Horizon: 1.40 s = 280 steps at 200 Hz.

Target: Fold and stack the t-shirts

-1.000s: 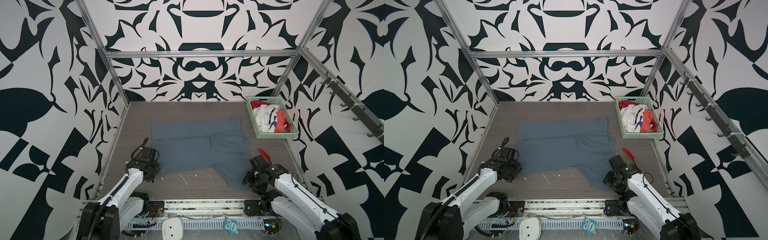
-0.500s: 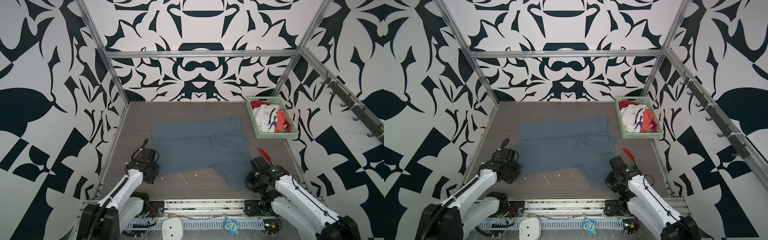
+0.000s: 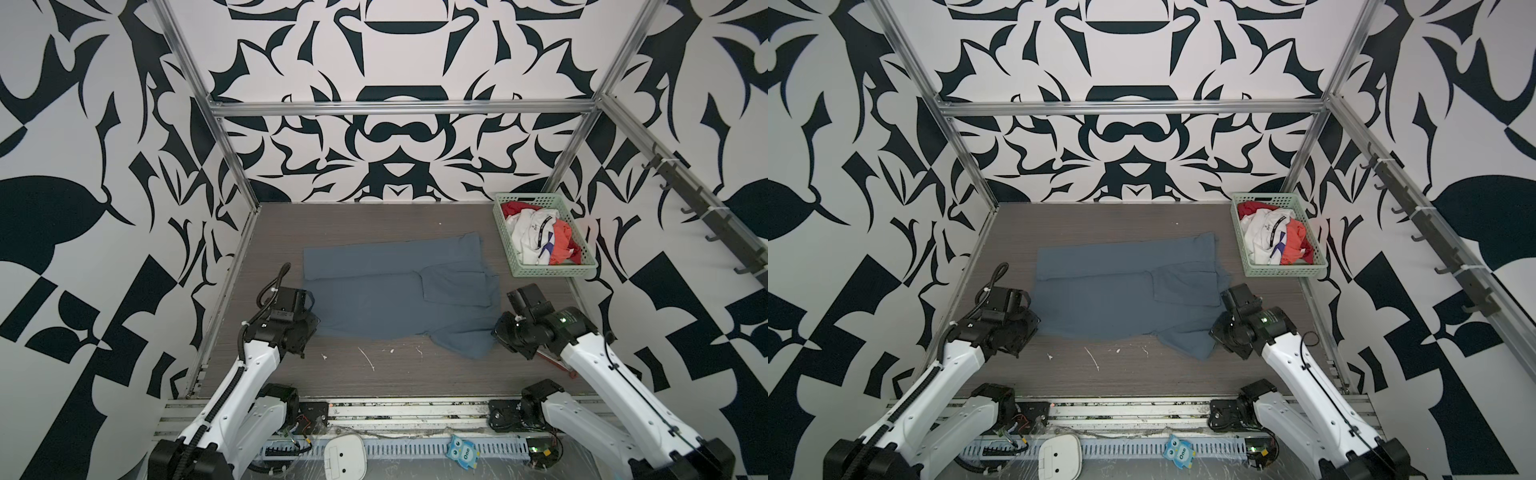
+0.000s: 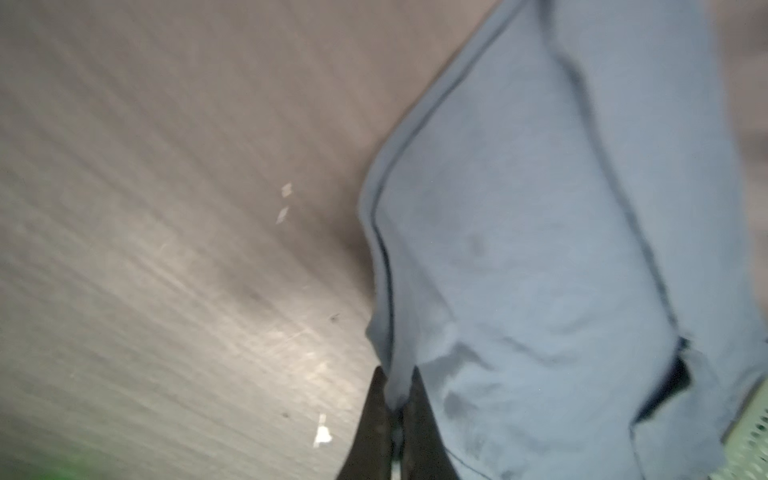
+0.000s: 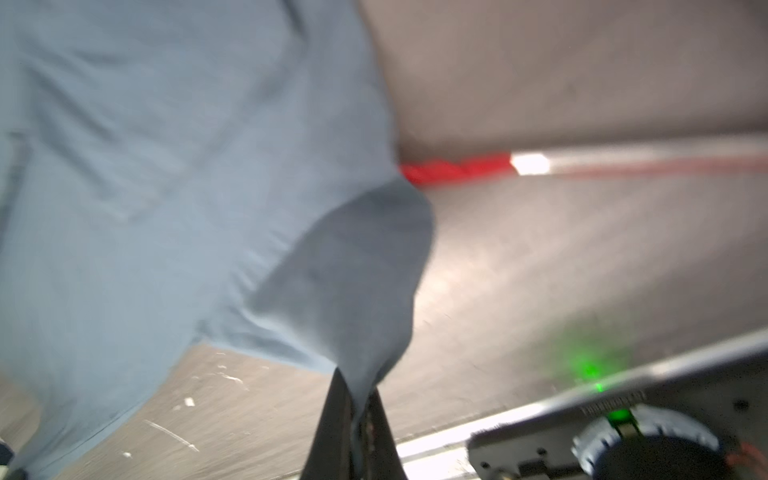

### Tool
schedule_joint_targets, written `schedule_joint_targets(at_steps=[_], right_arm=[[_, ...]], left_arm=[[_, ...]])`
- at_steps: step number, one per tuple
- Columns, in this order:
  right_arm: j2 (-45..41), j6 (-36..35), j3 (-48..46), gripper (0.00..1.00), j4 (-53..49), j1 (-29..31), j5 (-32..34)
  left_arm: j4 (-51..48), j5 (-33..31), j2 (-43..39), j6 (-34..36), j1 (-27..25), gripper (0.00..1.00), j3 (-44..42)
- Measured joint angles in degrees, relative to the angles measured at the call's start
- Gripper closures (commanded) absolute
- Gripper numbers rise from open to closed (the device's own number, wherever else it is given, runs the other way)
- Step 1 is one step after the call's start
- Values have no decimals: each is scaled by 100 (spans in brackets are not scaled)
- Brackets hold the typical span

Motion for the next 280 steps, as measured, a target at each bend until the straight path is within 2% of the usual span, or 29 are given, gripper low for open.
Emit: schedule_joint_targets(at_steps=[44,84,140,176,244,280], right_arm=[[1475,-564,1049,100,911,-63,157],[2726,-892,2046,100,1873,-306,186],[3790,-931,2271,100,2579,-885,-52],[4059,-929,2485,100,2658,-1021,-173],[3849,-957,3008,100,2699,-1010,-267],[4006,-984,3233,100,2726,-1010,-291]], left_arm=[[431,-11,1150,588,118,100,866],[979,227,2520,1106,520,100,1539],[1394,529,3884,1523,855,100,2052],[1499,621,4142,1580,901,100,2063],[1611,715,4153,1580,999,100,2063],[1670,763,4236,1565,1012,100,2061]])
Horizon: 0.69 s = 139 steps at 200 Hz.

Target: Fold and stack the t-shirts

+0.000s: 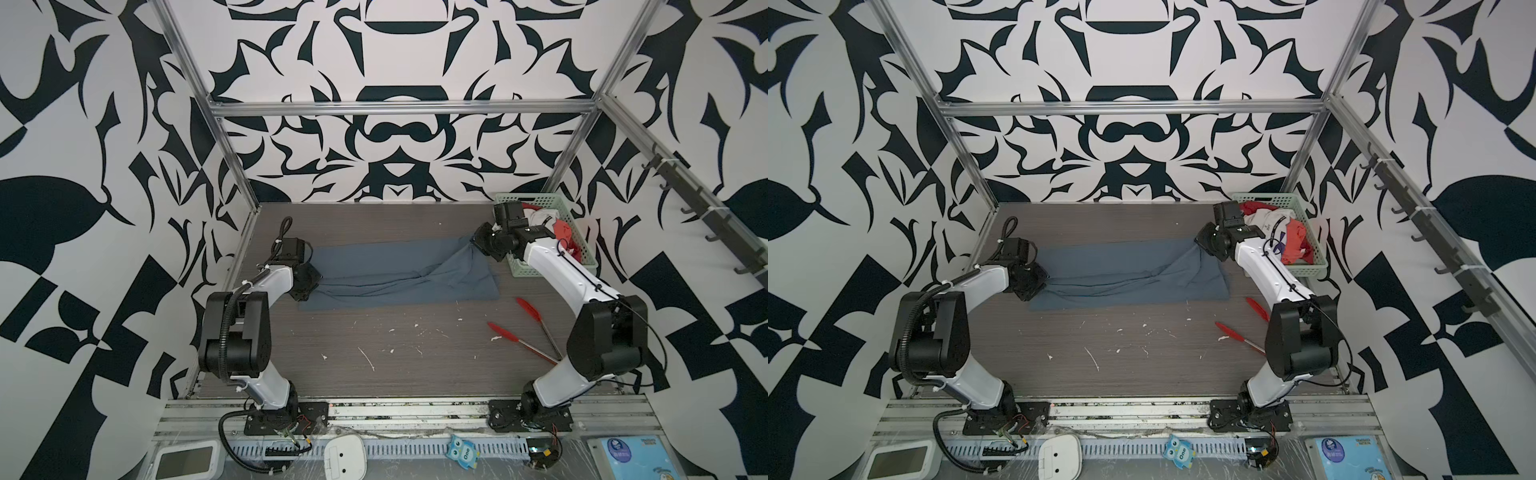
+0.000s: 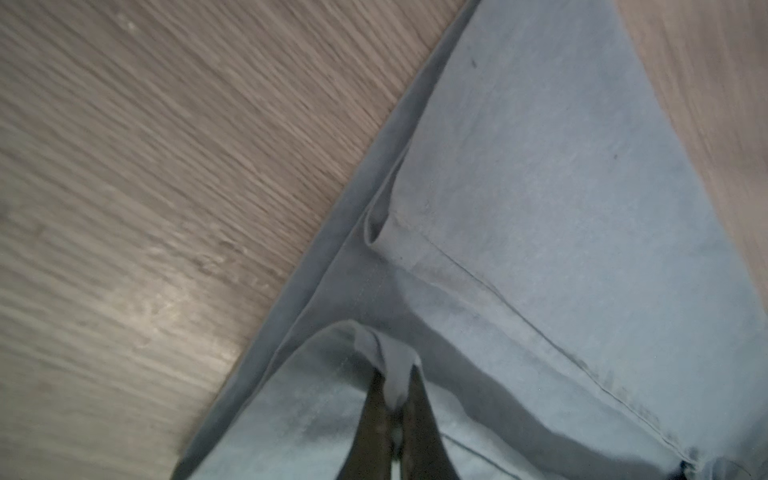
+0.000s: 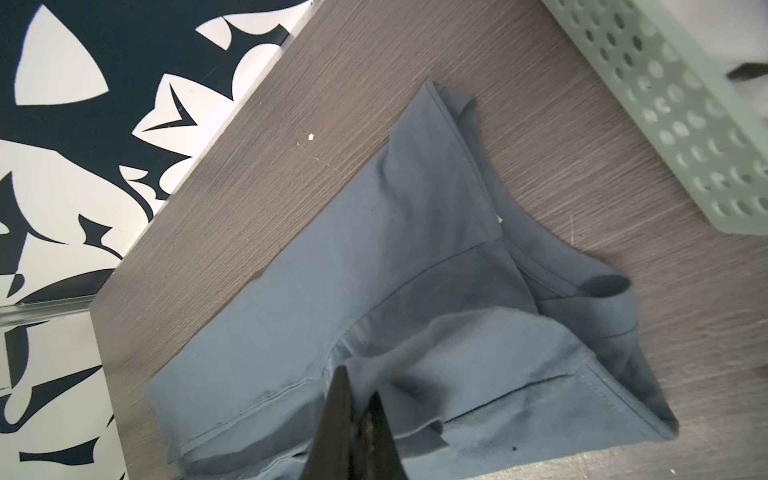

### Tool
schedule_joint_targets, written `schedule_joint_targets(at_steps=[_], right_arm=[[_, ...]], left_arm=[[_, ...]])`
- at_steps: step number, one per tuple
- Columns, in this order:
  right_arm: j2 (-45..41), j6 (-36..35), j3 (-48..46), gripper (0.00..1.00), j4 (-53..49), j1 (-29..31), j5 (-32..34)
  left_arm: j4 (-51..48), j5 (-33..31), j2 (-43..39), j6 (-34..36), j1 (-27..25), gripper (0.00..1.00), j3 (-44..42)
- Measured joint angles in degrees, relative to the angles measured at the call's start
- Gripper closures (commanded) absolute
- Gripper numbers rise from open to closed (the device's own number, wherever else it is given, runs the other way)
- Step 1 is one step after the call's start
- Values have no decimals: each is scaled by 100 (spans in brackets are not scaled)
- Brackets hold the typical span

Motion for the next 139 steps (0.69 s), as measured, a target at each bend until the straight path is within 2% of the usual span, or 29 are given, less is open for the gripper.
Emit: schedule_joint_targets(at_steps=[77,139], right_arm=[[789,-24,308,100,2,0,-15],[957,-33,586,100,11,0,-13]], left_arm=[[90,13,2,-48,35,100,-7],[138,13,2,-153,166,100,-44]])
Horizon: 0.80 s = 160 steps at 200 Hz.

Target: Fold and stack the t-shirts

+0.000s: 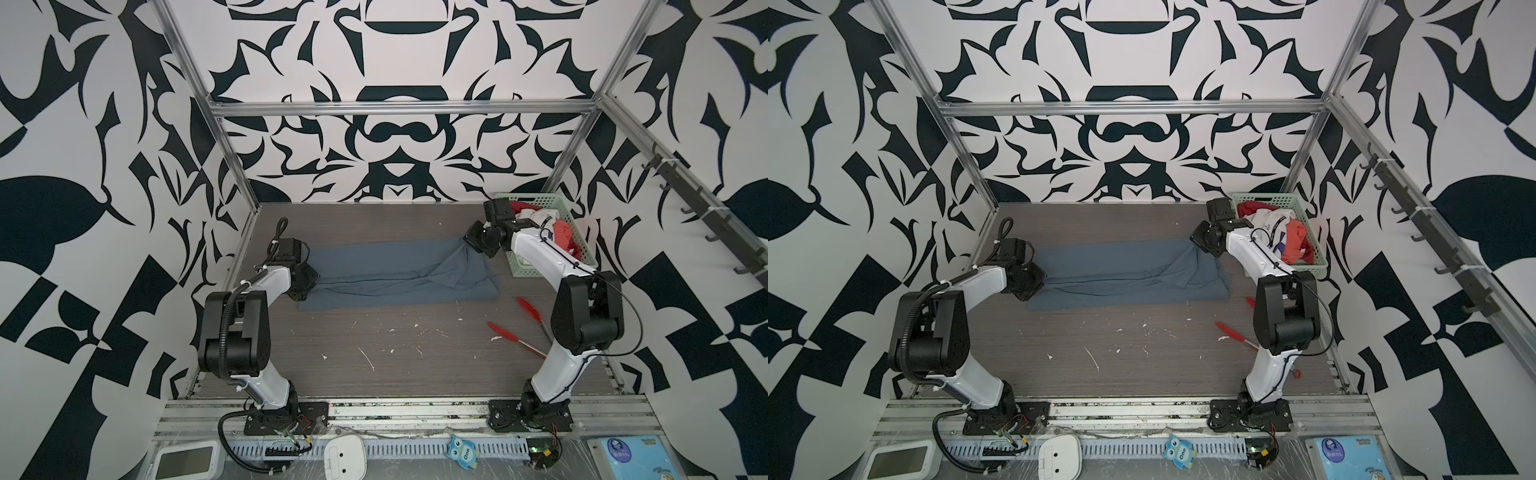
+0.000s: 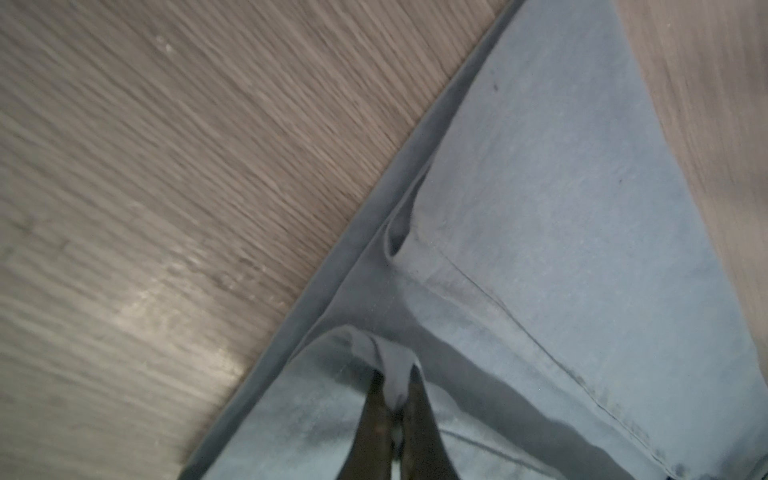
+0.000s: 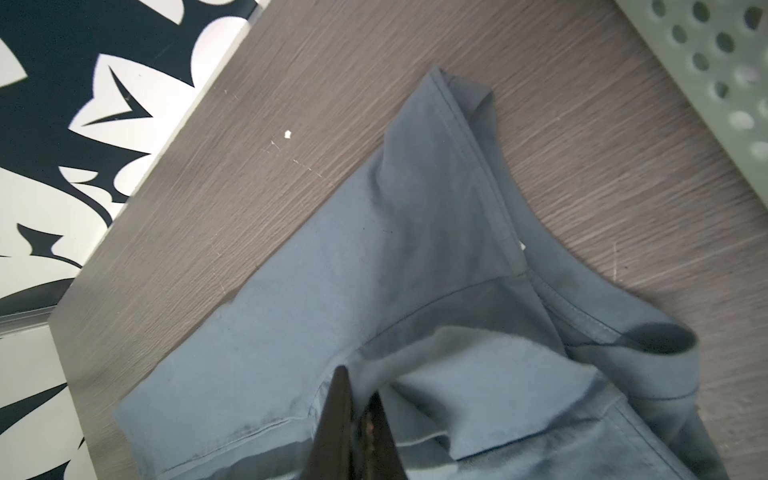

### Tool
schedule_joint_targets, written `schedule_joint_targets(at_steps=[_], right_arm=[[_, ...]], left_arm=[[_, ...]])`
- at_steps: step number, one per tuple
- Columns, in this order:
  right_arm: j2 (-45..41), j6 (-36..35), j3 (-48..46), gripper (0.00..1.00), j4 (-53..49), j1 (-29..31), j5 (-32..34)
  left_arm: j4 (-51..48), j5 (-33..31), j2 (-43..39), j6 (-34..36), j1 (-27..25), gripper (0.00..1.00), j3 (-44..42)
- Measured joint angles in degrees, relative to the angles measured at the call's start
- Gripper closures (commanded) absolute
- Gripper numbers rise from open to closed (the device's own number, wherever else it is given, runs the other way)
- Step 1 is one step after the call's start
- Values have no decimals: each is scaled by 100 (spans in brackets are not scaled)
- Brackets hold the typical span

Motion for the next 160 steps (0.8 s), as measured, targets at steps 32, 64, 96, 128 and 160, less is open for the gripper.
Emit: schedule_joint_targets(at_steps=[32,64,96,128,160], right_arm=[[85,2,136,100,20,-2,2],[175,17,223,100,42,-2,-7],[166,24,223,100,44,-13,-2],[166,31,275,100,46,-44,-4],[212,74,382,100,122,-46,-57]], left_arm=[[37,2,81,-20,42,100,0],[44,22,149,-74,70,100,-2],[101,17,9,-142,92,100,-120],[118,15,-111,-151,199,100,-153],[122,22,-87,-149,256,92,-149]])
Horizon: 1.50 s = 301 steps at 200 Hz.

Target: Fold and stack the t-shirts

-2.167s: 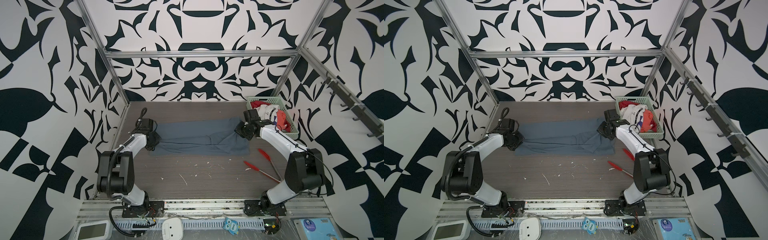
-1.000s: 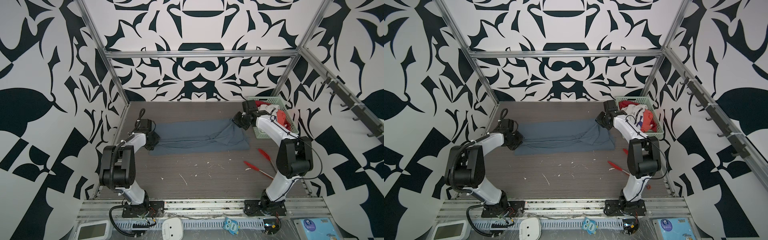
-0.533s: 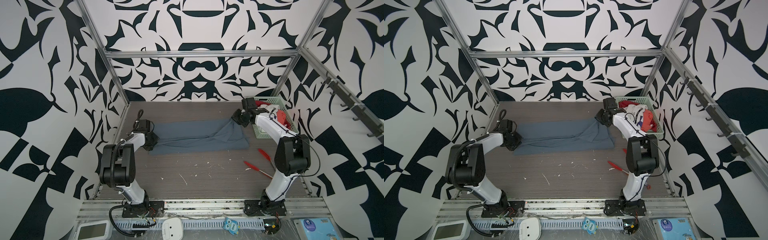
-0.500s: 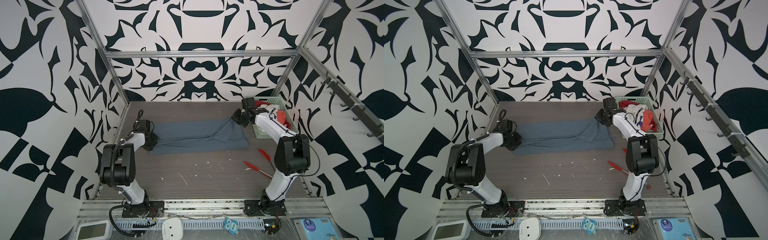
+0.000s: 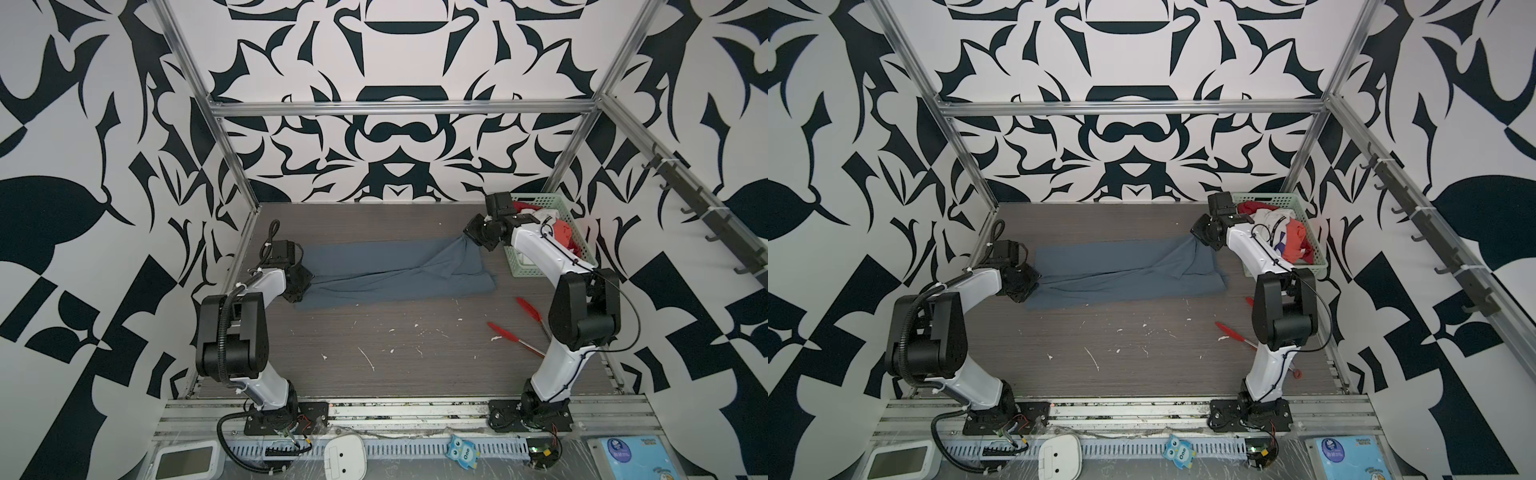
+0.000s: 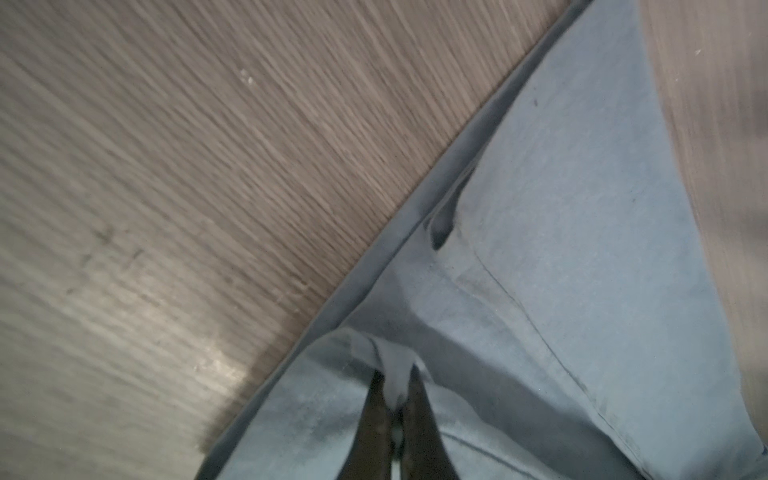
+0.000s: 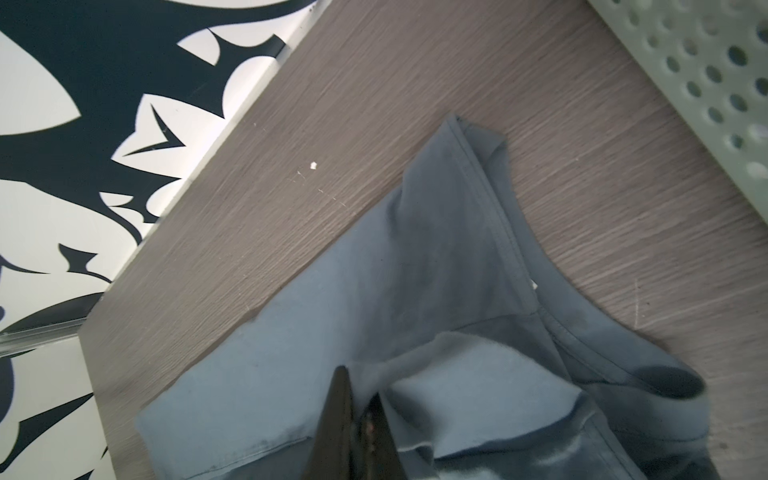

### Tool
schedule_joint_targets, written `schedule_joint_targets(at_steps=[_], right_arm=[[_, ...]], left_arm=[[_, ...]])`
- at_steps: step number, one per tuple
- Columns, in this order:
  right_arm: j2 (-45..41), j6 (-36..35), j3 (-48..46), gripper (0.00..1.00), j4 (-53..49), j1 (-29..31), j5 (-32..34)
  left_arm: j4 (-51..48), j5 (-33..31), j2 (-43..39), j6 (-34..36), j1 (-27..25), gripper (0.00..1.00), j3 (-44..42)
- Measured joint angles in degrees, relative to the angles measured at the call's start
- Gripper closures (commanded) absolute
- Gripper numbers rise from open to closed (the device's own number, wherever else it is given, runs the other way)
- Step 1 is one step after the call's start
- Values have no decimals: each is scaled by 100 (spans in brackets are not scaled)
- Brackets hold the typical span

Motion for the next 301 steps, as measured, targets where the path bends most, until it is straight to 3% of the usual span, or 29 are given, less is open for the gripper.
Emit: schedule_joint_targets(at_steps=[13,70,86,127,164,194,214,250,301], right_arm=[[81,17,37,100,63,-2,-42],[450,190,136,100,302,-4,-269],[525,291,203,83,409,-4,-352],[748,490,472,44,793,-4,-522],[793,304,835,44,968,-2,-573],[599,-94,1088,47,555,94,-437],[55,-109,328,53,514,227,-400],[-649,251,-1467,56,599,636,-442],[-717,634,-2271,59,732,1270,-306]], left_arm=[[-4,4,59,4,2,84,11],[42,-4,68,31,151,70,55],[39,-15,31,31,166,59,166],[81,-122,-24,57,184,44,345],[55,-236,-380,118,203,39,341],[87,-236,-1003,160,210,38,195],[92,-170,-1403,164,214,38,-39],[83,22,-1832,133,212,36,-496],[85,315,-2253,149,197,27,-730]])
